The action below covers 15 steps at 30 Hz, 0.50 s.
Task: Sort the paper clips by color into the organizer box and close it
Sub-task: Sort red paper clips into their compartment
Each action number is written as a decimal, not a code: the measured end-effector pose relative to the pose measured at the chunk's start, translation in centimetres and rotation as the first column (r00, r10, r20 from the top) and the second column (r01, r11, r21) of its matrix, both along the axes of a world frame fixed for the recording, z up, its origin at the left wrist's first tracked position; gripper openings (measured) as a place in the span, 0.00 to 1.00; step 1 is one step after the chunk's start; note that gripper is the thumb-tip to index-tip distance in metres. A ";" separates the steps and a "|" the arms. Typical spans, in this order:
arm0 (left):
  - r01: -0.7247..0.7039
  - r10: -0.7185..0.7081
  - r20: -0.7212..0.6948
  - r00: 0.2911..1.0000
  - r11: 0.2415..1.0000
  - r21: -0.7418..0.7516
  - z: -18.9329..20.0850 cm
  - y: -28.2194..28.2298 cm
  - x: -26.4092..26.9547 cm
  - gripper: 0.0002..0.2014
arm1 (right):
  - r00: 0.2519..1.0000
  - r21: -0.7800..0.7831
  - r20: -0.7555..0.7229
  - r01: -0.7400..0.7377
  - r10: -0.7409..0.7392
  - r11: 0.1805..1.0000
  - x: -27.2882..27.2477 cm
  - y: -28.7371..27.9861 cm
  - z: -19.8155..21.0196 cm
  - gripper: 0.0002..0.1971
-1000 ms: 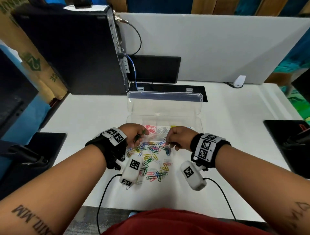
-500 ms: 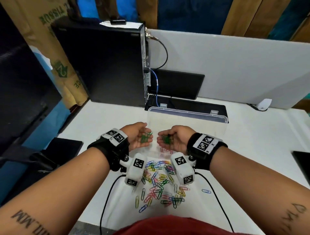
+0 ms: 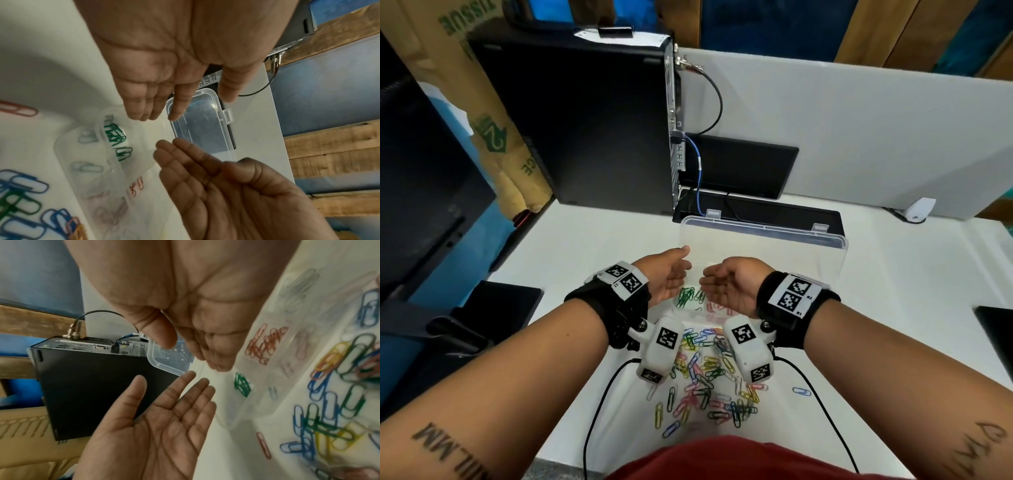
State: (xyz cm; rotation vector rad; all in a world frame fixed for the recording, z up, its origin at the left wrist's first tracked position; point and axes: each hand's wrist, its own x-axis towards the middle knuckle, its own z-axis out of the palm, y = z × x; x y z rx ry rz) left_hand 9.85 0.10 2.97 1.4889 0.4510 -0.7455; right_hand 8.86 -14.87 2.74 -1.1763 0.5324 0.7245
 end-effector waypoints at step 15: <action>0.364 -0.670 0.353 0.654 0.687 0.629 0.3 -2.7 -4.1 0.06 | 0.804 -0.711 0.247 -0.230 0.542 0.665 -6.0 -8.1 0.6 0.12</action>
